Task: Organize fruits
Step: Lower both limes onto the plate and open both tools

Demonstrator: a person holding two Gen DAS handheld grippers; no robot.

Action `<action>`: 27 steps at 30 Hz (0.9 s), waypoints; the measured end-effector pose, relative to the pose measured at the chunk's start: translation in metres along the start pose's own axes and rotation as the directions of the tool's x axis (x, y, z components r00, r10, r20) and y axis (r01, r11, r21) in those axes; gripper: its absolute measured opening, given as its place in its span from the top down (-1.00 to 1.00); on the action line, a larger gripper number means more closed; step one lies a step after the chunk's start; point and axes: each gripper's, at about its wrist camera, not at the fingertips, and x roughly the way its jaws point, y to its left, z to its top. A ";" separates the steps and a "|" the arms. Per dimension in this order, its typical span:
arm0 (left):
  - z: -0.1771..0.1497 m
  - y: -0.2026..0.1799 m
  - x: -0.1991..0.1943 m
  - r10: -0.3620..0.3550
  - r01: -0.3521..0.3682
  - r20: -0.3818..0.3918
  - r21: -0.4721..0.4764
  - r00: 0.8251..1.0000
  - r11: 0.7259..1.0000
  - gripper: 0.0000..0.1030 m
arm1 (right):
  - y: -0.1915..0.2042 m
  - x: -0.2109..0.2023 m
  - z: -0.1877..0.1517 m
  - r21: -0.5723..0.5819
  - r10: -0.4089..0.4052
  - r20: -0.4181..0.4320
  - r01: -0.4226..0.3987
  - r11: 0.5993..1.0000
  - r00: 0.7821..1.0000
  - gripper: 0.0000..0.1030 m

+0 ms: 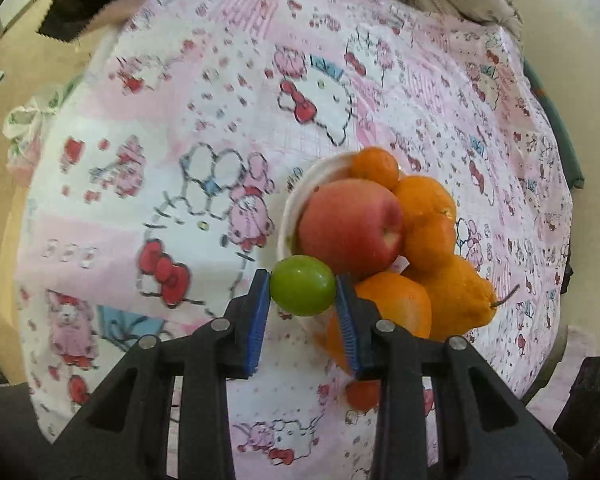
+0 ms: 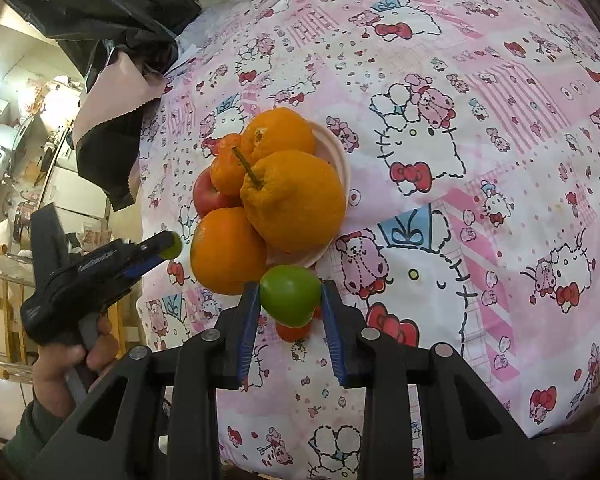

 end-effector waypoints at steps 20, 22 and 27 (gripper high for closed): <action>-0.004 0.002 -0.020 -0.006 0.006 0.020 -0.015 1.000 1.000 -0.36 | 0.024 0.003 0.008 -0.051 0.068 0.002 -0.068 0.996 0.998 0.37; -0.005 0.004 -0.038 0.020 -0.020 0.051 -0.005 0.998 1.000 -0.36 | 0.031 -0.001 0.010 -0.069 0.076 0.017 -0.075 0.995 0.997 0.37; -0.014 0.002 -0.076 0.107 -0.120 0.135 0.085 0.985 0.989 -0.36 | 0.054 -0.006 0.028 -0.109 0.102 0.033 -0.098 0.989 0.994 0.37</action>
